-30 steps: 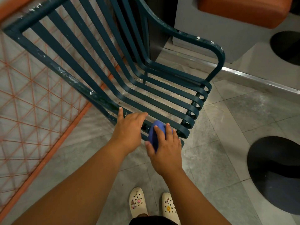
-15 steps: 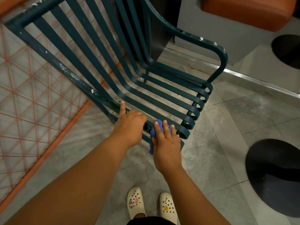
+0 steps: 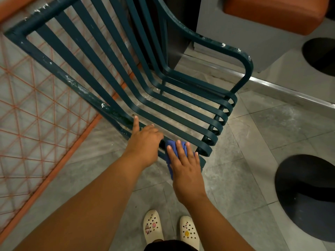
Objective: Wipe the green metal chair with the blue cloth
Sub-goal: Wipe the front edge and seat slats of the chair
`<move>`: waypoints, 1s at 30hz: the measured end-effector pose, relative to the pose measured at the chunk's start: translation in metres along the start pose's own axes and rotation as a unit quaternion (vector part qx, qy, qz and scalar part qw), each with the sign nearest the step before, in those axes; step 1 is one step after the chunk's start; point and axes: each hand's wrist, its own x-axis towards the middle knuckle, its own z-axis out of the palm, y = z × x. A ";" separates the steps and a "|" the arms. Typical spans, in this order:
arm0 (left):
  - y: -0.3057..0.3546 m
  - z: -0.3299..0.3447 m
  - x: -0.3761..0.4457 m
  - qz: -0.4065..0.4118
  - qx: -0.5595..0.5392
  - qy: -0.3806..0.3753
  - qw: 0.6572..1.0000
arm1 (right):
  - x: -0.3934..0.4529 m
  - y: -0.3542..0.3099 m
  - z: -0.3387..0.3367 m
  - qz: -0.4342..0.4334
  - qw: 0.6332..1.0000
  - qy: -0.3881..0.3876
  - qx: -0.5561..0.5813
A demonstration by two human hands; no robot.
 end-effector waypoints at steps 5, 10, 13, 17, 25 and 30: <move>-0.001 0.004 -0.002 -0.011 -0.013 0.010 1.000 | 0.028 0.003 -0.008 0.122 0.987 -0.019 0.099; -0.003 0.006 -0.003 -0.015 -0.025 0.017 0.999 | 0.010 -0.009 -0.001 0.003 1.000 -0.008 -0.006; -0.005 0.007 -0.004 -0.014 -0.039 0.014 0.999 | 0.008 0.006 -0.004 0.026 0.999 -0.010 0.022; -0.010 0.008 -0.004 -0.019 -0.093 0.032 0.995 | 0.033 -0.006 -0.010 0.129 0.989 -0.030 0.059; -0.040 0.028 -0.025 -0.068 -0.178 0.100 0.977 | 0.019 0.000 -0.010 0.090 0.995 0.012 0.052; -0.035 0.039 -0.036 -0.078 -0.225 0.110 0.965 | 0.071 -0.004 -0.026 0.188 0.969 -0.109 0.117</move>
